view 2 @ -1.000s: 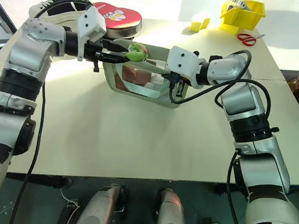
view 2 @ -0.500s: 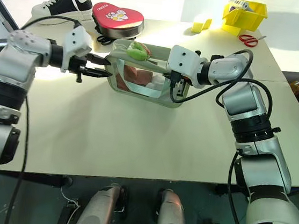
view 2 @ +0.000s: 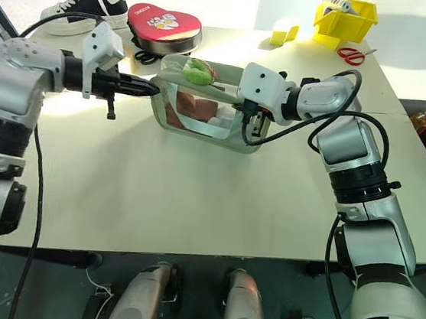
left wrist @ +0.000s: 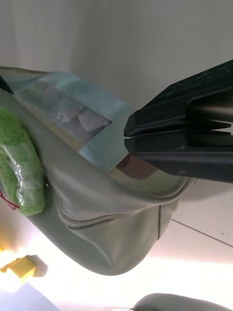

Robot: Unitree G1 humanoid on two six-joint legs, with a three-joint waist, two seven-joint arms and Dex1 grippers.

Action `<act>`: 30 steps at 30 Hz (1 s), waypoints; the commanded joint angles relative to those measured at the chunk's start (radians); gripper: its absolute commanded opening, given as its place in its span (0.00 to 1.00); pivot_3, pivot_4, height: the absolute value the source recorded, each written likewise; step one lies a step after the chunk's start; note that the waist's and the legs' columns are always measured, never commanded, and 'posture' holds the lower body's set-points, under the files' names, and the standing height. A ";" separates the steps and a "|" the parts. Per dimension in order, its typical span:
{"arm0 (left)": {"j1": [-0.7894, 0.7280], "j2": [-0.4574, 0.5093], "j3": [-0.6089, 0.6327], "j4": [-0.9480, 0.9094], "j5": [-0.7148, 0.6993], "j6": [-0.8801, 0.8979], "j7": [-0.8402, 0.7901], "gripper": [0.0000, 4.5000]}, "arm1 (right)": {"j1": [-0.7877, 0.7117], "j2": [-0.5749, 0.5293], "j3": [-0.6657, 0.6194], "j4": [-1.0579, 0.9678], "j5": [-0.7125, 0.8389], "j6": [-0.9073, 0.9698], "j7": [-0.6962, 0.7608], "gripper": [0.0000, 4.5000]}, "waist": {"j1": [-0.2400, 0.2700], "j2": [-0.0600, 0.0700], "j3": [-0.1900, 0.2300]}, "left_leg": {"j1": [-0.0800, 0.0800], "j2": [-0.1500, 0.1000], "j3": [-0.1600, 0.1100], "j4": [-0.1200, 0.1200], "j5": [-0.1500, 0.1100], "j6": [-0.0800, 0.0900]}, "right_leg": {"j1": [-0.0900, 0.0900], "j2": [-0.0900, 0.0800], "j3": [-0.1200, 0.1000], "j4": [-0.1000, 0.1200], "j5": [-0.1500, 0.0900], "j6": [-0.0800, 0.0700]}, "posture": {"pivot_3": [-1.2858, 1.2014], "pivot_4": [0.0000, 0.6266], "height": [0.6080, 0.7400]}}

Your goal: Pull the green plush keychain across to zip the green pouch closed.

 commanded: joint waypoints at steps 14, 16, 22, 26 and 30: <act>-0.126 -0.035 0.034 0.237 0.066 -0.157 0.170 0.85 | -0.061 0.033 -0.018 0.024 0.006 -0.057 -0.005 0.00 | 0.002 0.000 0.000 | 0.000 -0.001 0.001 0.000 0.000 0.000 | 0.000 0.000 0.000 0.000 0.000 0.000 | 0.52 0.24 1.00; -0.132 -0.050 0.015 0.266 0.082 -0.189 0.153 0.85 | -0.061 0.035 -0.018 0.020 0.005 -0.054 -0.004 0.00 | 0.001 0.000 0.000 | 0.000 -0.002 0.001 0.000 0.000 0.000 | 0.000 0.000 0.000 0.000 0.000 0.000 | 0.52 0.24 1.00; -0.163 -0.097 -0.031 0.402 0.140 -0.300 0.143 0.80 | -0.059 0.037 -0.019 0.009 0.005 -0.042 -0.004 0.00 | 0.001 0.000 0.000 | 0.000 -0.001 0.003 0.000 0.000 0.000 | 0.000 0.000 0.000 0.000 0.000 0.000 | 0.52 0.24 1.00; -0.171 -0.099 -0.022 0.416 0.134 -0.315 0.111 0.43 | -0.056 0.035 -0.021 0.001 0.004 -0.033 -0.006 0.00 | 0.001 0.000 0.000 | 0.000 -0.001 0.003 0.000 0.000 0.000 | 0.000 0.000 0.000 0.000 0.000 0.000 | 0.52 0.24 1.00; -0.167 -0.082 -0.005 0.378 0.118 -0.295 0.075 0.01 | -0.055 0.033 -0.026 0.001 0.003 -0.031 -0.013 0.00 | 0.001 0.000 0.000 | 0.000 -0.001 0.002 0.000 0.000 0.000 | 0.000 0.000 0.000 0.000 0.000 0.000 | 0.52 0.24 1.00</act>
